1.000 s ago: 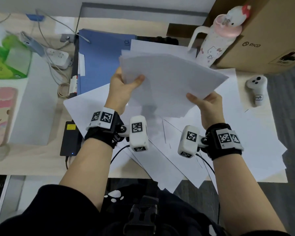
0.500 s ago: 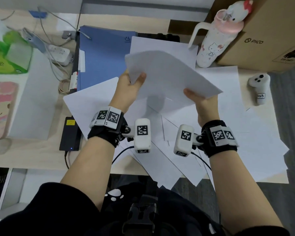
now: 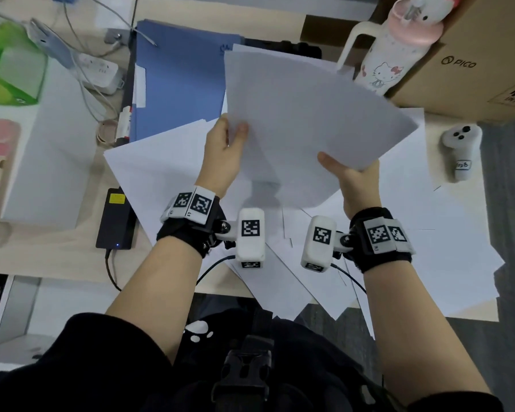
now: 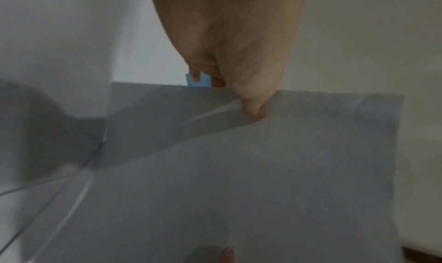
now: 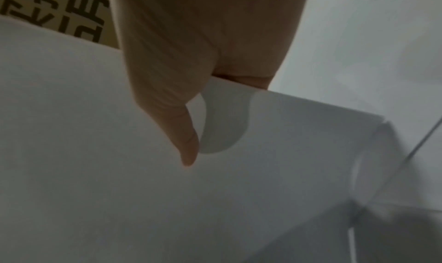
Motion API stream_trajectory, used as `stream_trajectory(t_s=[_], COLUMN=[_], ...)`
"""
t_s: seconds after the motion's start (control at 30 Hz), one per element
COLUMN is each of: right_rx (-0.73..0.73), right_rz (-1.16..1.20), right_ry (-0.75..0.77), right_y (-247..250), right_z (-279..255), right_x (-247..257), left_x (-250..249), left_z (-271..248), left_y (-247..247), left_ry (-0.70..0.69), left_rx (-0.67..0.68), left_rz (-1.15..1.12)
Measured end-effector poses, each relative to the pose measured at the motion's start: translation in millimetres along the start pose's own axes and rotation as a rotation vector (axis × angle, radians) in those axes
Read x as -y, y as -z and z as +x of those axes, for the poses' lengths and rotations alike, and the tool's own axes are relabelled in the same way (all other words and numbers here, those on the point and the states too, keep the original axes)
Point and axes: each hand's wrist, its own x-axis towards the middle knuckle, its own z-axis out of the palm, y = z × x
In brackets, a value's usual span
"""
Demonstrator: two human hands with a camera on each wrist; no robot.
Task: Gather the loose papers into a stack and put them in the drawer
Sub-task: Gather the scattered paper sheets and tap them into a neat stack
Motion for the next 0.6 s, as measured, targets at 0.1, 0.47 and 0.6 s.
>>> stream_trajectory(t_s=[0.1, 0.47, 0.6], right_rx=[-0.044, 0.055, 0.102], right_rz=[0.011, -0.14, -0.33], right_ry=[-0.03, -0.02, -0.113], right_y=[3.3, -9.7, -16.8], right_z=[5.9, 9.7, 6.2], right_x=[-6.7, -28.5, -47.3], left_x=[3.8, 43.1, 72.5], left_z=[1.0, -24.5, -43.4], left_y=[-2.1, 11.3, 24.1], left_ry=[-0.021, 0.112, 0.312], left_rx=[-0.026, -0.167, -0.246], left_rz=[0.002, 0.046, 0.126])
